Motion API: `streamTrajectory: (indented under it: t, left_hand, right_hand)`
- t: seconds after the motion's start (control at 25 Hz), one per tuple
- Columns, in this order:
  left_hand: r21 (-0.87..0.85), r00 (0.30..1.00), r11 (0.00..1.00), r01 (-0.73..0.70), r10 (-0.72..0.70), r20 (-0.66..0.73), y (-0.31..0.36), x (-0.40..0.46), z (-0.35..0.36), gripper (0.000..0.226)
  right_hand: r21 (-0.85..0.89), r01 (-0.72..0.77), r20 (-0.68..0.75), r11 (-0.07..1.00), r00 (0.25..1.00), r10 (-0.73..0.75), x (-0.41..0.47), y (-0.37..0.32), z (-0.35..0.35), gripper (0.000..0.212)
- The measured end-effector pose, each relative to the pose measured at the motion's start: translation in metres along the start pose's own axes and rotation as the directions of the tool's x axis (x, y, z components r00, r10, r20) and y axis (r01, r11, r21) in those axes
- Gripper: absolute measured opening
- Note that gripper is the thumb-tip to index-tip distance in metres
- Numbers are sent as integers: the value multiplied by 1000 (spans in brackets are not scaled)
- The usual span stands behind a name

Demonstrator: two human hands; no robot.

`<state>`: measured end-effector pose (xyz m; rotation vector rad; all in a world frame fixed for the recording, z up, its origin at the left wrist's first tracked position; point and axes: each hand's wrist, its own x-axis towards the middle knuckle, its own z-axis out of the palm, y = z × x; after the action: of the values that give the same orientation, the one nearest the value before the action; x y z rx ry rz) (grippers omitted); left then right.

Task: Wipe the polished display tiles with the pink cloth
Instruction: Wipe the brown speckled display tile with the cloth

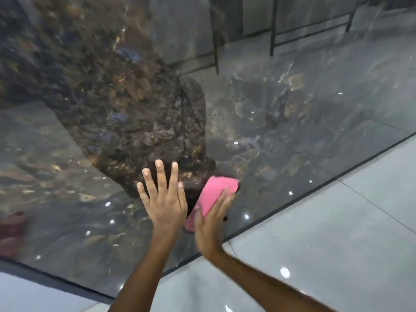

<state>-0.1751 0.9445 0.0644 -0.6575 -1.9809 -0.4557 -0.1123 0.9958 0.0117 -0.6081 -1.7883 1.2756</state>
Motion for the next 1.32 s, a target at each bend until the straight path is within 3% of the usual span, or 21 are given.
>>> streamTrajectory:
  t: [0.04,0.08,0.12,0.2,0.28,0.32,0.44,0.52,0.56,0.6,0.68,0.76,0.88,0.96,1.04,1.12,1.24,1.32]
  left_hand:
    - [3,1000,1000,-5,5,-7,0,-1,1,53]
    - [-3,1000,1000,-14,14,-14,0,-1,1,54]
    - [-7,1000,1000,-21,21,-22,0,-1,2,55]
    - [-10,1000,1000,-5,5,-28,0,1,4,55]
    - [-5,999,1000,9,-9,-37,0,-5,9,54]
    - [1,999,1000,15,-15,-32,1,-13,13,54]
    - [7,1000,1000,16,-16,-5,0,-44,24,54]
    - [19,1000,1000,11,-11,-3,-2,-56,30,55]
    - [21,1000,1000,15,-15,-1,-2,-56,32,55]
    - [19,1000,1000,18,-18,-4,-3,-56,33,55]
    - [29,1000,1000,8,-7,-15,-4,-56,34,55]
    - [43,1000,999,-8,9,-30,-5,-58,37,56]
    - [63,998,998,-6,10,-63,-3,-60,46,55]
    - [83,996,997,0,7,-87,-2,-58,50,55]
    - [83,994,997,-2,10,-105,-4,-62,53,55]
    - [72,993,997,-6,14,-115,-4,-63,55,55]
    - [39,996,999,21,-18,-83,-1,-58,51,55]
    - [50,998,997,59,-58,-23,3,-60,42,56]
  right_hand:
    - [76,-55,70,996,996,50,-17,11,9,76]
    - [136,-100,10,986,995,100,-7,18,1,76]
    - [153,-115,-148,982,979,137,29,35,-15,75]
    - [216,-206,-406,954,870,280,122,66,-70,72]
    - [280,-371,-489,886,739,463,186,94,-117,71]
    - [291,-439,-488,850,696,526,192,107,-120,72]
    - [292,-493,-388,819,722,573,106,99,-56,70]
    - [422,-640,-102,642,670,735,18,71,3,74]
    - [469,-716,83,517,619,781,-15,65,22,77]
    - [444,-765,183,466,587,789,-32,75,30,76]
    - [391,-798,147,459,546,825,-6,117,-1,70]
    - [454,-730,-59,510,547,835,59,170,-51,66]
    - [395,-709,-201,584,554,808,110,224,-90,83]
    - [479,-738,-85,475,500,862,80,222,-62,94]
    - [574,-759,196,306,491,849,21,201,-13,92]
    - [581,-777,260,243,460,849,-6,177,5,81]
    - [613,-688,88,388,548,832,52,152,-33,58]
    - [554,-676,-14,485,575,818,93,131,-54,63]
